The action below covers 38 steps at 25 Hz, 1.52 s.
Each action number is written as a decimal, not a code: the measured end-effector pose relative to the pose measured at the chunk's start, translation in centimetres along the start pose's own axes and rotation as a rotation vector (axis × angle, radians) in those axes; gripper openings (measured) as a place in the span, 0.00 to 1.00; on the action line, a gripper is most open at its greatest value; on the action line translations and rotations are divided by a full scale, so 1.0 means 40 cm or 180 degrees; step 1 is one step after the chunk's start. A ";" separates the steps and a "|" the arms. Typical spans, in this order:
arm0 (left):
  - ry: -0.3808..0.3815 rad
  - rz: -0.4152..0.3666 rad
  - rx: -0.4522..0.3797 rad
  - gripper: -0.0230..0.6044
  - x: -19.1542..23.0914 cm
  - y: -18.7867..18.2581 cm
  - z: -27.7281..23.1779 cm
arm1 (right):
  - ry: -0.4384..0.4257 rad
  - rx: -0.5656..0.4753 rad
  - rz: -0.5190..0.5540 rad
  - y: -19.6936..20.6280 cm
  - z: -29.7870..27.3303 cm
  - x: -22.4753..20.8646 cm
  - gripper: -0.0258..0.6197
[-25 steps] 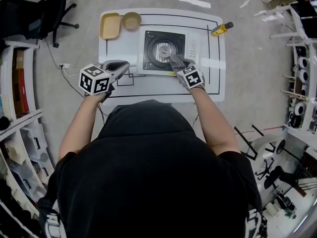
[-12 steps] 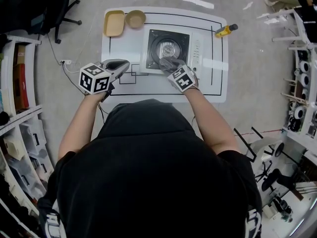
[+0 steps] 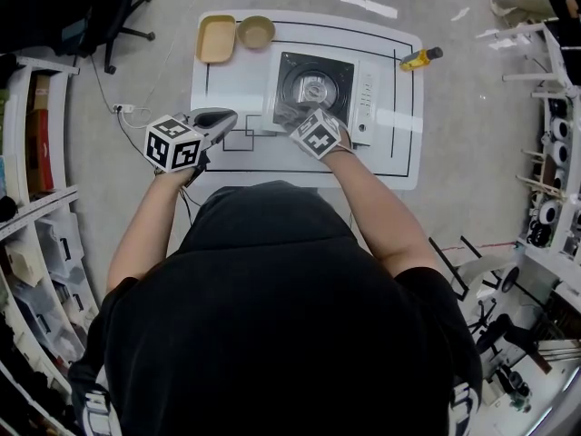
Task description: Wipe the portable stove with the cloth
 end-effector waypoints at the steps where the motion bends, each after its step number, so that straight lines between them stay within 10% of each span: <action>1: -0.0002 0.0005 -0.0001 0.09 0.001 0.002 0.002 | -0.0002 -0.0003 -0.0008 0.001 -0.001 0.000 0.36; 22: 0.0021 -0.0094 -0.0016 0.09 -0.017 -0.039 -0.013 | 0.0005 -0.0427 -0.0743 0.009 0.095 -0.049 0.36; 38: 0.0153 -0.0384 -0.0025 0.09 -0.103 -0.159 -0.074 | 0.0666 -0.1137 -0.1225 0.009 0.415 -0.197 0.36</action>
Point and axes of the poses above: the fingertips, and each gripper's own axes: z backward along the fingers, x to its left, y out of its underside, the point moved 2 cm from there along z, backward along the fingers, and after that the axes turned 6 degrees about z, right-handed, at the moved point
